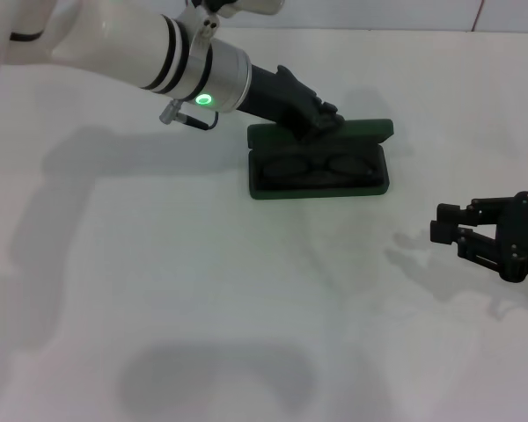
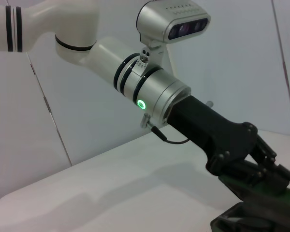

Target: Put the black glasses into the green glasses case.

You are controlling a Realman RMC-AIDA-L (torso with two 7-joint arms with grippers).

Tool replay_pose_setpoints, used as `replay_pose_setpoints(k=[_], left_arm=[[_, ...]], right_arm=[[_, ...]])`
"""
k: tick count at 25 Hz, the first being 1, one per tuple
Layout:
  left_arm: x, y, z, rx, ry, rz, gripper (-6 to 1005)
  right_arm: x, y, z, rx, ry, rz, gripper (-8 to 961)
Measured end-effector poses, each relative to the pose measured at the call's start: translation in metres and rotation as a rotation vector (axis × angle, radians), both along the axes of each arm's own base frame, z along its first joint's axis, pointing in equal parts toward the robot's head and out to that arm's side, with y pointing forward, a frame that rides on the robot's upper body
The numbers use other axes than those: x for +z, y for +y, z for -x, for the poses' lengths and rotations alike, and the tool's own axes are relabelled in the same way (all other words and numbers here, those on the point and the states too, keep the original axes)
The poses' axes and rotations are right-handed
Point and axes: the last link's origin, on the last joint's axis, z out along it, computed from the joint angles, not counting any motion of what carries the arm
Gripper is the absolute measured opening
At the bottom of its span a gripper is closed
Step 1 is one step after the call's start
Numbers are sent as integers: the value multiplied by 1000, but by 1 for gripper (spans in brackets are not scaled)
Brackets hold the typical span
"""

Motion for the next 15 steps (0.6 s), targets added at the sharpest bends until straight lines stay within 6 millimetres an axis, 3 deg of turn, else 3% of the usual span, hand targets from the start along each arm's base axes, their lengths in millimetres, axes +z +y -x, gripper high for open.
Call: replay_pose_setpoints(k=[15], left_arm=[[-11,-18,10,8,30,92,141]], right_arm=[[-3,0,2,8,-3,6,371]])
